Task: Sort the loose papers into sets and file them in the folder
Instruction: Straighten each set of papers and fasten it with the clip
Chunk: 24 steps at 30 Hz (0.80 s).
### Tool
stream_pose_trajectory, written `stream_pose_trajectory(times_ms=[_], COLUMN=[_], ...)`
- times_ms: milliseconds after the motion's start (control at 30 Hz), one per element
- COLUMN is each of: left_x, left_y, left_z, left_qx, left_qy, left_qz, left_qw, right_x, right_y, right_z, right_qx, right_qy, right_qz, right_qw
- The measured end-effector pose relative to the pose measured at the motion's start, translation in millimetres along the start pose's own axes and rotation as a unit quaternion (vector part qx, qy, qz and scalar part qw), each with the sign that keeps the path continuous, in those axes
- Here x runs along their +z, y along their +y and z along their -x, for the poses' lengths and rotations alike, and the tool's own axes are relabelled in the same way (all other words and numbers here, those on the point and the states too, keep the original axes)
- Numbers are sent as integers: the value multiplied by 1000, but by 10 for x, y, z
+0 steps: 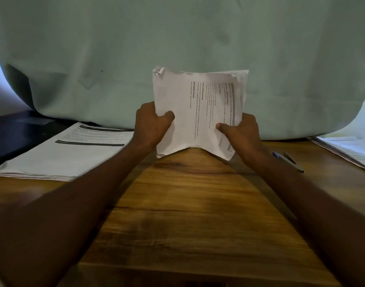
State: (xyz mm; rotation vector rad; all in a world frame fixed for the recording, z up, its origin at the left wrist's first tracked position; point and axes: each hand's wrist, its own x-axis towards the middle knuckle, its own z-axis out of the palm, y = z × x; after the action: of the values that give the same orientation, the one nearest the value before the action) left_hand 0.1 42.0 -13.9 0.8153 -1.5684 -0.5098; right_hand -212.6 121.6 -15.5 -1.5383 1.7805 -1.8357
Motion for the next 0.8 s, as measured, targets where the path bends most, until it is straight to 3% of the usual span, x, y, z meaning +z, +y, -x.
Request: stream_pose_trajectory(times_ms=[167, 333, 534, 667, 800], left_x=[70, 48, 79, 86, 99], left_y=[-78, -39, -209, -145, -216], left_z=[83, 41, 70, 50, 65], left_qx=[11, 51, -36, -16, -33], left_qy=[-17, 28, -9, 4, -17], left_qz=[-23, -56, -67, -72, -123], left_qw=[1000, 997, 997, 997, 992], right_x=[85, 59, 86, 62, 94], right_y=[72, 15, 114, 79, 160], right_z=[43, 69, 81, 72, 61], right_qx=[19, -46, 21, 0, 18], right_qy=[11, 65, 15, 52, 10], right_qz=[13, 34, 61, 51, 114], right_qw=[1000, 996, 998, 997, 993])
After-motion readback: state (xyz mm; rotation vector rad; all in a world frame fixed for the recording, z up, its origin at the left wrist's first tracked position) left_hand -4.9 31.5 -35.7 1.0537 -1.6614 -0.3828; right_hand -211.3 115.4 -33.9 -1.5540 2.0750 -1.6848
